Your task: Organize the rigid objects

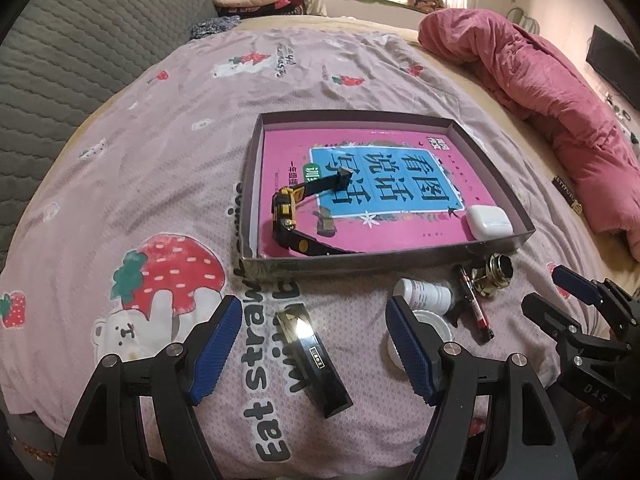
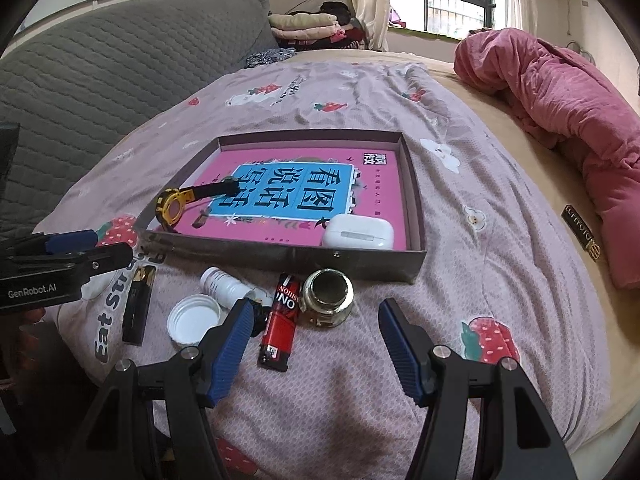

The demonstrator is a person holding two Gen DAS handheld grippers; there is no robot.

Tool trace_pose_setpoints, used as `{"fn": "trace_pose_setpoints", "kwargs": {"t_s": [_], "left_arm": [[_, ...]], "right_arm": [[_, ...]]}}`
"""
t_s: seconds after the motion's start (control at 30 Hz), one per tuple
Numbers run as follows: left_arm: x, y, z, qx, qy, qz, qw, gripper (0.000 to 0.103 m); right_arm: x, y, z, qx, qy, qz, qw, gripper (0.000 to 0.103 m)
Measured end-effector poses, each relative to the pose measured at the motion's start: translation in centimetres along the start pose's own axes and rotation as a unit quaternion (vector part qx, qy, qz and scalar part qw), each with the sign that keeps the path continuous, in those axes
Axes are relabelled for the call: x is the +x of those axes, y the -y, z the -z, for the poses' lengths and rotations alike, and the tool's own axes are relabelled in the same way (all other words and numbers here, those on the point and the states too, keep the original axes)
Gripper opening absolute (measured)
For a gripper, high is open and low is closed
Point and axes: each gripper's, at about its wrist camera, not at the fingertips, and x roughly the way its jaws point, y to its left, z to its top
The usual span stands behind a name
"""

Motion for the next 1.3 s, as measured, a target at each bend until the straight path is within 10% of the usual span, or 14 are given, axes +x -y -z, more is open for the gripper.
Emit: {"fn": "trace_pose_setpoints", "kwargs": {"t_s": [1.3], "left_arm": [[2.3,3.7,2.3,0.041,-0.051,0.040,0.9971,0.075]], "right_arm": [[1.6,-2.0,1.8,-0.035,-0.041,-0.009,0.999,0.065]]}}
